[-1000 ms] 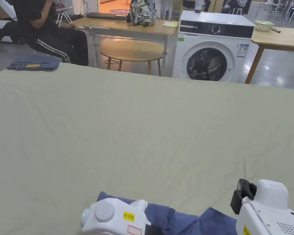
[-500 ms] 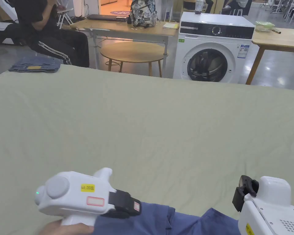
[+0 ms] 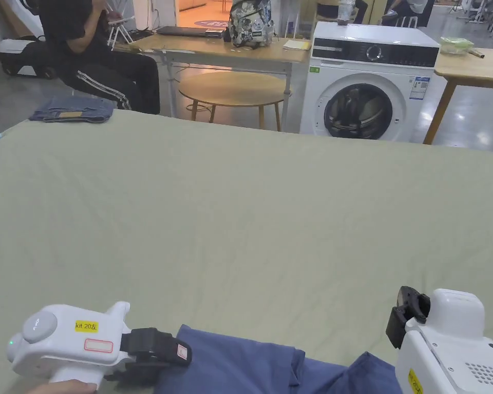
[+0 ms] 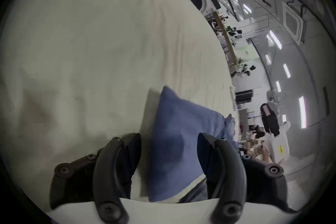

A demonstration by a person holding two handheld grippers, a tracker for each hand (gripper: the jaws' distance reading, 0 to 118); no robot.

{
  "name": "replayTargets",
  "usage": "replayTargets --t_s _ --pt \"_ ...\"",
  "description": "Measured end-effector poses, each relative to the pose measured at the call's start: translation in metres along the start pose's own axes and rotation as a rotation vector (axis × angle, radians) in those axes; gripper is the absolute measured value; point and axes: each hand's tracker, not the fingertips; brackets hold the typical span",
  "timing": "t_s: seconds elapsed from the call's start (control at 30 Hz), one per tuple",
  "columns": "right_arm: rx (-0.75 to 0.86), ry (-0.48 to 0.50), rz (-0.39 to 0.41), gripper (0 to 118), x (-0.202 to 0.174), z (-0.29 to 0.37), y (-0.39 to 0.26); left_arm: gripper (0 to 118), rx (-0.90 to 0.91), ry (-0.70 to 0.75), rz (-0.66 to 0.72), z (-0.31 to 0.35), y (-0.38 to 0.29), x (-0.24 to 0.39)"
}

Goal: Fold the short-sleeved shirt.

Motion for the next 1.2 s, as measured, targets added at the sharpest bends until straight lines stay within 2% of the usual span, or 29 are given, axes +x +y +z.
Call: replayTargets --t_s 0.1,0.17,0.2,0.23,0.27,0.3,0.33,0.57,0.67,0.73,1.03,1.2 --pt "0.001 -0.003 -0.011 0 0.000 0.001 0.000 62 0.049 -0.214 0.072 -0.007 -0.004 -0.016" --pt "-0.001 -0.005 -0.016 0 0.000 0.002 0.000 58 0.053 -0.236 0.118 -0.014 -0.007 -0.026" --pt "-0.002 -0.005 -0.017 0 0.000 0.002 -0.001 49 0.054 -0.212 0.109 -0.019 -0.009 -0.030" --pt "-0.003 -0.006 -0.016 0 0.001 0.001 -0.002 29 0.060 -0.187 0.101 -0.022 -0.010 -0.030" --pt "-0.006 -0.008 -0.014 0 0.001 0.001 -0.003 16 0.063 -0.185 0.092 -0.026 -0.010 -0.033" --pt "-0.007 -0.008 -0.015 0 0.001 0.001 -0.003 12 0.072 -0.206 0.090 -0.025 -0.011 -0.034" --pt "-0.008 -0.008 -0.016 0 0.001 0.001 -0.004 12 0.082 -0.244 0.092 -0.025 -0.012 -0.033" --pt "-0.017 -0.009 -0.020 0 0.002 0.000 -0.006 2 0.108 -0.206 0.030 -0.009 -0.016 -0.015" --pt "-0.015 -0.008 -0.011 0 0.002 0.001 -0.005 2 0.115 -0.179 -0.005 0.008 -0.014 -0.001" --pt "-0.012 -0.007 -0.010 0 0.002 0.001 -0.004 2 0.138 -0.151 -0.076 0.024 -0.012 0.009" --pt "-0.022 0.006 0.000 0 -0.005 -0.005 -0.006 2 0.259 -0.024 -0.148 0.106 -0.019 0.051" --pt "-0.029 0.022 -0.003 0 -0.007 -0.007 -0.008 2 0.257 0.000 -0.180 0.109 -0.023 0.080"
